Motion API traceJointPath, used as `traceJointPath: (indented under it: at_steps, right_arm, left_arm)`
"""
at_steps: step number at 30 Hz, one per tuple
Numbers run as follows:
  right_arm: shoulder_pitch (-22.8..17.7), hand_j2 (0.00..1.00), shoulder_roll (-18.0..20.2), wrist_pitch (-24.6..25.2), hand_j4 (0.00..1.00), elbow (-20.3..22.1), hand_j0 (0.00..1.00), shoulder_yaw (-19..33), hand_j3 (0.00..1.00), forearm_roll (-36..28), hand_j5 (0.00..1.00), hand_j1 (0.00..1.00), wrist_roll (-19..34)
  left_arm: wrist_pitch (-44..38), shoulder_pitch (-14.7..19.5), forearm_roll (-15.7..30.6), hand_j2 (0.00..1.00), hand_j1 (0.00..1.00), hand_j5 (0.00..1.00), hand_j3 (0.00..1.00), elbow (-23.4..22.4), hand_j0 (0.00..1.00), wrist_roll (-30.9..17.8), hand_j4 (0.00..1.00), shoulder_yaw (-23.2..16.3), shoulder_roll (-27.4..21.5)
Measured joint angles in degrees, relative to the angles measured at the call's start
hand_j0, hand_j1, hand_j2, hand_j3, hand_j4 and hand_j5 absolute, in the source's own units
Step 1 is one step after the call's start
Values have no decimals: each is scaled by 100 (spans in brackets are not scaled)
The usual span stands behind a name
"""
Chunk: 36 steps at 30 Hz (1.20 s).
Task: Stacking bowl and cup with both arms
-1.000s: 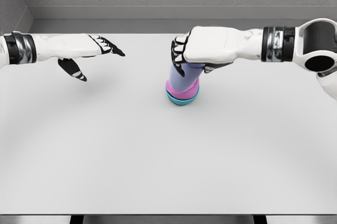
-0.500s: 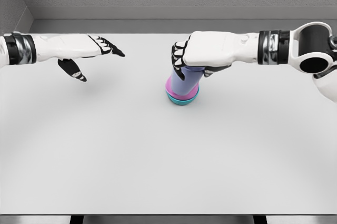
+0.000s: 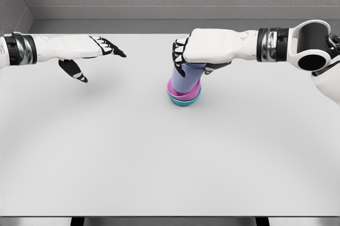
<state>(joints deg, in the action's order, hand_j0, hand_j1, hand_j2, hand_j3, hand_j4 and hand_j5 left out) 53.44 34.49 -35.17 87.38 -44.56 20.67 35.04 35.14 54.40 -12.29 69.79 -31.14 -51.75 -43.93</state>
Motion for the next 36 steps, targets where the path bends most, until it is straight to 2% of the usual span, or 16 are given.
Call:
traceJointPath:
  at_steps: [36]
  right_arm:
    - [-114, 37, -97, 1, 37, -343, 37, -43, 37, 113, 37, 37, 1]
  left_arm:
    - [0, 0, 0, 100, 100, 100, 100, 8, 100, -1, 100, 0, -12]
